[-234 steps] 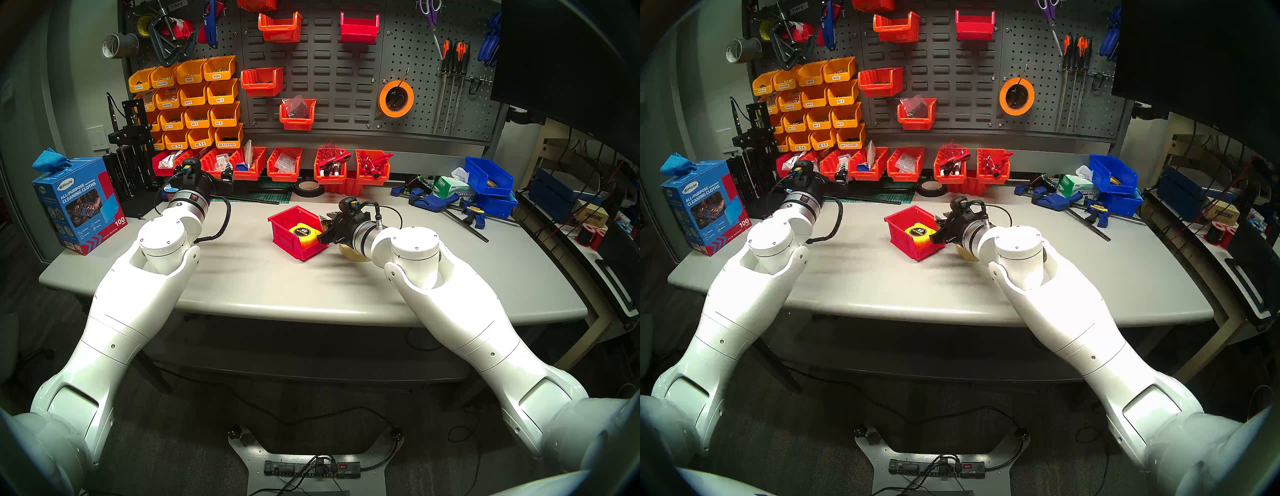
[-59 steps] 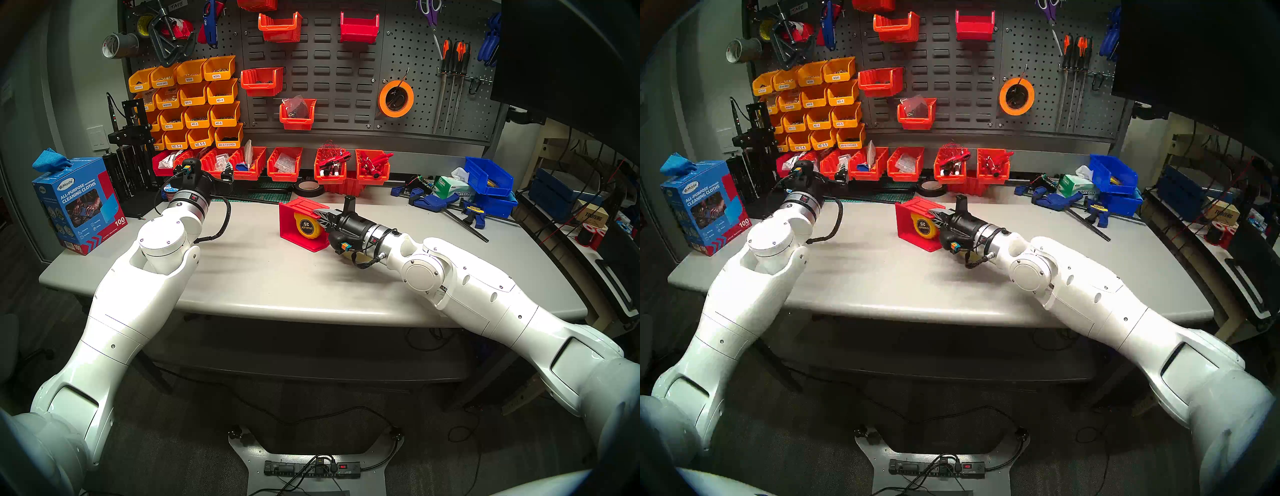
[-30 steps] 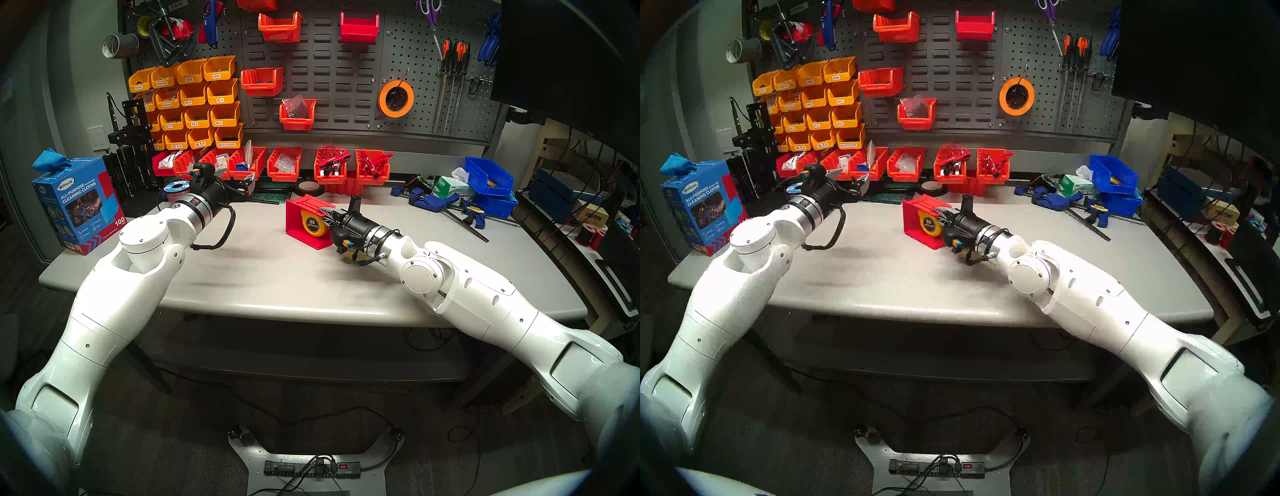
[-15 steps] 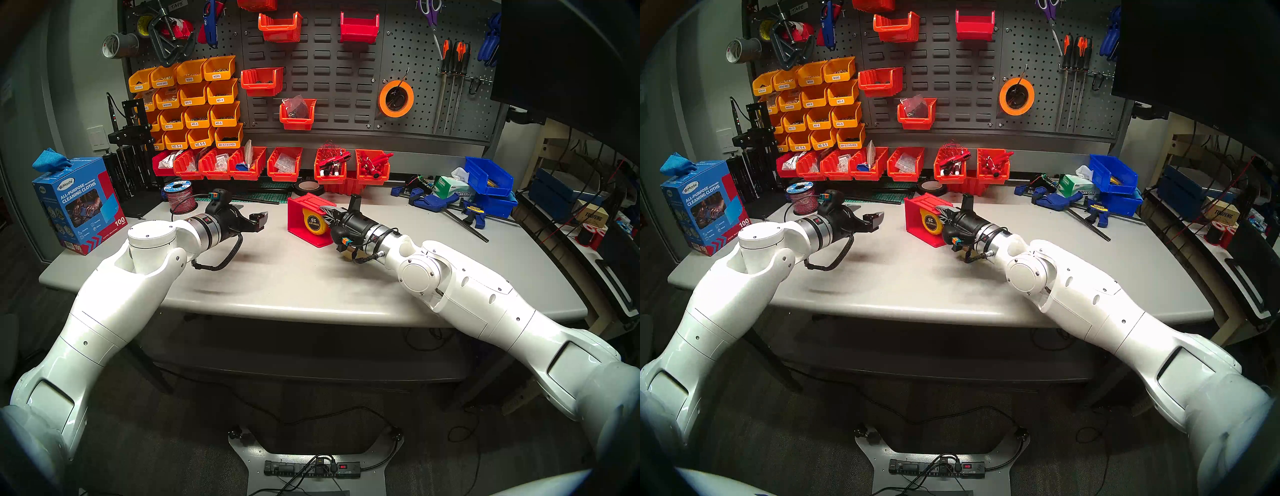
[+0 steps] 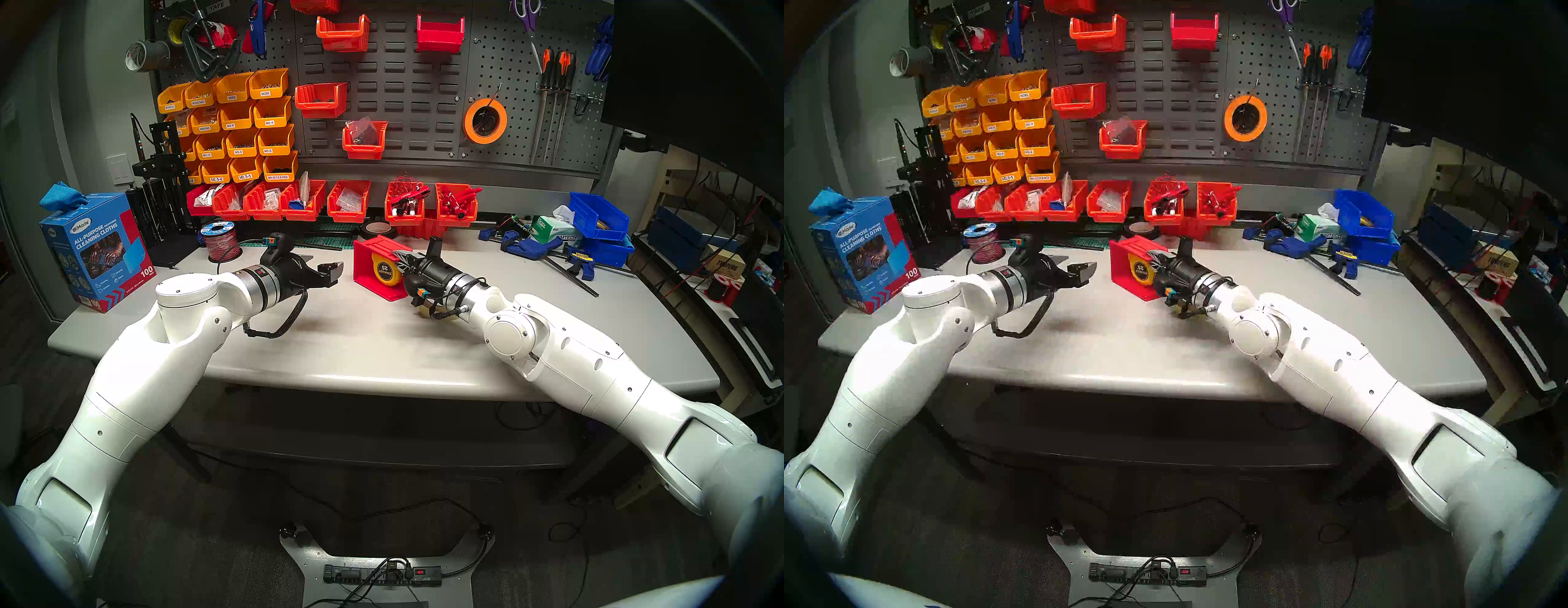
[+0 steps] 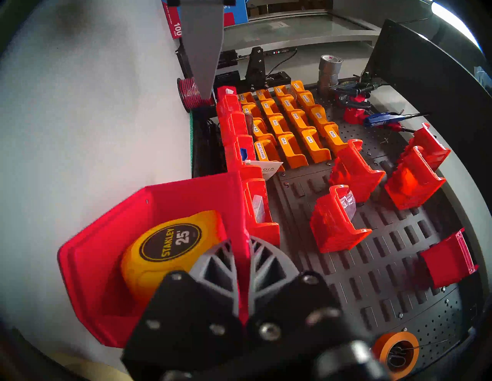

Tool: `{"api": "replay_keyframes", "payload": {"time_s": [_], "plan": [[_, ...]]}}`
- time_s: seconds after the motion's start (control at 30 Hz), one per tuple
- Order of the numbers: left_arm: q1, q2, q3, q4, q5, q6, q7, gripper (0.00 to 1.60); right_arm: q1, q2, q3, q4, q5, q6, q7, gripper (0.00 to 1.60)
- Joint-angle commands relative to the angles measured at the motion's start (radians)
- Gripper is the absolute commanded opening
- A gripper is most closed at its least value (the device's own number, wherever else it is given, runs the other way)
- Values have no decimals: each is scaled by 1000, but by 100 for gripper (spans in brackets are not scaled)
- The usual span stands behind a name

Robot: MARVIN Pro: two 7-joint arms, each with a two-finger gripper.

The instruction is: Take out tools from the storage box

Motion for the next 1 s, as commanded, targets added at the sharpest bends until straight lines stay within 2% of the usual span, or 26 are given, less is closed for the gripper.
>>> {"api": "replay_keyframes", "payload": {"time_s": [0.0, 0.17, 0.3, 0.5, 0.97], "plan": [[40, -27, 7, -48, 75, -121, -12, 160, 5, -7, 17, -11, 15, 9, -12, 0], [53, -39, 45, -39, 154, -204, -25, 160, 3, -3, 20, -20, 25, 14, -12, 0], [45, -44, 75, -17, 201, -242, -24, 160, 1, 2, 21, -29, 29, 20, -12, 0], [27, -59, 91, 0, 212, -191, 6, 160, -4, 12, 20, -41, 31, 24, -14, 0], [9, -74, 101, 22, 229, -181, 25, 160, 4, 12, 13, -39, 54, -10, -2, 0]]}}
